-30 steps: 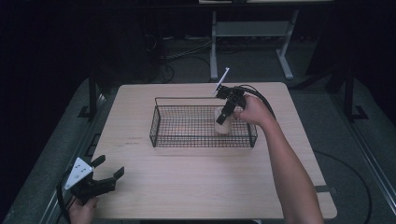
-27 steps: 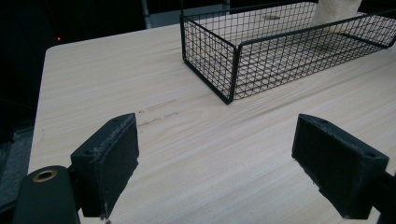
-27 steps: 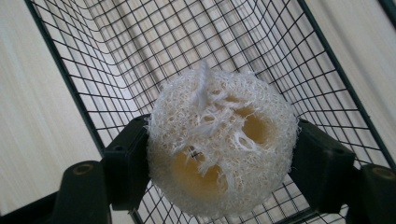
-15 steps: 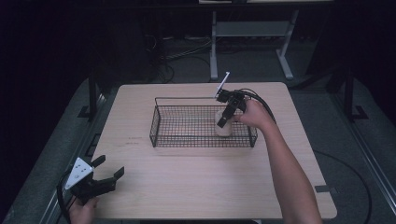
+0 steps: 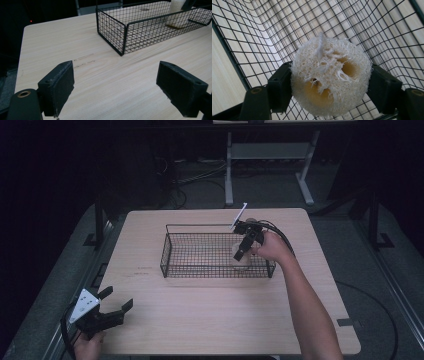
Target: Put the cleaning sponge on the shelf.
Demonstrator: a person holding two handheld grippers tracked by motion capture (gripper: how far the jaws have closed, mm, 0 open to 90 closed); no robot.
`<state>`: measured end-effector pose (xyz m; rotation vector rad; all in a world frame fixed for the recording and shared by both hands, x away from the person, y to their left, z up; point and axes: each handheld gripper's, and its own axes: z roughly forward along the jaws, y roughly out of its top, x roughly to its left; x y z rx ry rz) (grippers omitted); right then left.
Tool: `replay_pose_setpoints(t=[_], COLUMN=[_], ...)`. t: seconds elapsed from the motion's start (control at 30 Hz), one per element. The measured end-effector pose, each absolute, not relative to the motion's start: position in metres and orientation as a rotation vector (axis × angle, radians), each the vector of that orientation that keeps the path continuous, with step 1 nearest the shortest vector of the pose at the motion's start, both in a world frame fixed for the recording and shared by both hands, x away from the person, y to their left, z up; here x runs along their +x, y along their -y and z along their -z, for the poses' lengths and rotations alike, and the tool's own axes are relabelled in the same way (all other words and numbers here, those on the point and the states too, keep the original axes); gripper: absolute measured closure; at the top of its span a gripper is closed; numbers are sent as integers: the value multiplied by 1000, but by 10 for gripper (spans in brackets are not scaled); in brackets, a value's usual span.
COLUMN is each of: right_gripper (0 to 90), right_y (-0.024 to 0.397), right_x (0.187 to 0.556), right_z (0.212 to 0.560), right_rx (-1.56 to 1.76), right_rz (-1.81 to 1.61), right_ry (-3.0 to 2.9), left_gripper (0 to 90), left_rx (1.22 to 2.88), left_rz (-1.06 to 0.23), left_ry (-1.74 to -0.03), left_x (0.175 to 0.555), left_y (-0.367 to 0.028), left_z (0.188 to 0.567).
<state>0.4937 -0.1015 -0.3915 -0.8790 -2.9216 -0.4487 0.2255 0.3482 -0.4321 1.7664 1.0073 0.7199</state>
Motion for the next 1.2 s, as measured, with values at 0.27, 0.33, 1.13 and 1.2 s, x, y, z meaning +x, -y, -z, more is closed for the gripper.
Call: replay_pose_setpoints(t=[0.27, 0.33, 1.13, 1.2], right_gripper=[280, 277, 226, 220], right_y=[106, 107, 105, 106], right_x=[493, 493, 492, 492], right_z=[394, 395, 394, 392], right_rx=[-902, -901, -890, -889], right_rz=[479, 488, 503, 518], right_ry=[2902, 2900, 2900, 2901], left_gripper=[139, 140, 139, 139], left_rx=[1771, 1771, 1767, 1767], left_rz=[-720, -719, -722, -724], left_ry=[-1002, -1004, -1013, -1014], left_x=[225, 225, 226, 226], left_y=[-348, -347, -348, -348], left_z=[432, 432, 432, 432])
